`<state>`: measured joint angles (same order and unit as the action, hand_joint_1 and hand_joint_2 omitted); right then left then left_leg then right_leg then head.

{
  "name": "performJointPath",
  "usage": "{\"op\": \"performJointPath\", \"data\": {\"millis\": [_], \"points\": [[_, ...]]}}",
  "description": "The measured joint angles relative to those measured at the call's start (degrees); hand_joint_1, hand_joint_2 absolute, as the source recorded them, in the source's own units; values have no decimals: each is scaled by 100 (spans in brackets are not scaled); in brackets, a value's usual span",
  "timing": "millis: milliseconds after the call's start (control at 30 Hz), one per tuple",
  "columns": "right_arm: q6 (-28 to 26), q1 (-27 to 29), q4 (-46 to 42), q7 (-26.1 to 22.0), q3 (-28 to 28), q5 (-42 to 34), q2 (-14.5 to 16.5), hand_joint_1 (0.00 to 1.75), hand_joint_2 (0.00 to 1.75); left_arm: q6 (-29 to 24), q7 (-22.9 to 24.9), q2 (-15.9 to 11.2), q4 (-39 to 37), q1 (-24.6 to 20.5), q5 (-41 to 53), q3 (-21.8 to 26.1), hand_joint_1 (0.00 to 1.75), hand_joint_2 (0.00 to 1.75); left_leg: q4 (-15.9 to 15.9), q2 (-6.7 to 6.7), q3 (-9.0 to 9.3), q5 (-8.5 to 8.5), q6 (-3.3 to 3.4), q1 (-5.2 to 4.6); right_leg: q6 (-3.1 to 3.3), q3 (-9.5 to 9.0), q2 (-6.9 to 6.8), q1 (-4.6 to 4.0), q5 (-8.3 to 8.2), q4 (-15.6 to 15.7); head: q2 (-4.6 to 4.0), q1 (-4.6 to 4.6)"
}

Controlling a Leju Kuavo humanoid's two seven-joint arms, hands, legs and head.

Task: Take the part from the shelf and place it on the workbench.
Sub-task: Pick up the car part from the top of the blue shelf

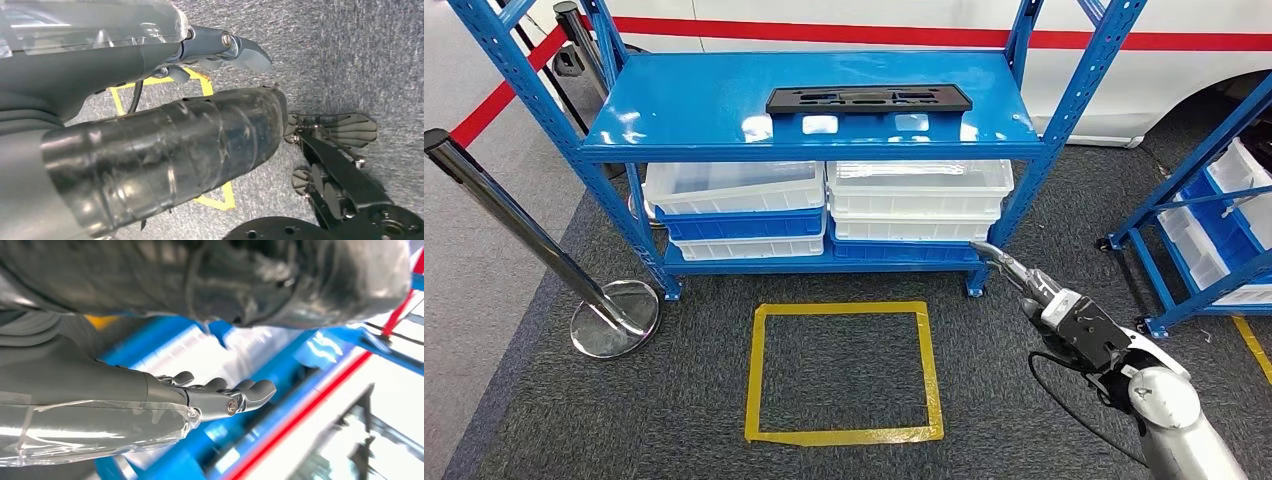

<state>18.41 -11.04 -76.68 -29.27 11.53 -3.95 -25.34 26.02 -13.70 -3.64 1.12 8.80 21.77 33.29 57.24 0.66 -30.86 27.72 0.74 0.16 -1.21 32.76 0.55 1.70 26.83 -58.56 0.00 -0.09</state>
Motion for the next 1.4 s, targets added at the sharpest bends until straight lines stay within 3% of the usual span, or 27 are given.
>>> {"op": "performJointPath", "data": {"millis": [367,1067,1400], "points": [[-1178,-630,-494,391,853,1622,-178,0,0,16,5,-32,-28,23,-40,-118,0,0,3,8,15,0,0,0,0,2,-8,0,0,0,0,0],[-3397,-1497,-504,1361,2766,4789,-597,0,0,16,33,-43,-78,29,-205,-379,0,0,5,8,15,0,0,0,0,3,-8,0,0,0,0,0],[-3448,-1728,-329,1431,3219,5023,-590,0,0,-71,112,-30,-84,3,-382,-490,0,0,5,9,14,-1,0,0,0,3,-9,0,0,-1,0,0]]}}
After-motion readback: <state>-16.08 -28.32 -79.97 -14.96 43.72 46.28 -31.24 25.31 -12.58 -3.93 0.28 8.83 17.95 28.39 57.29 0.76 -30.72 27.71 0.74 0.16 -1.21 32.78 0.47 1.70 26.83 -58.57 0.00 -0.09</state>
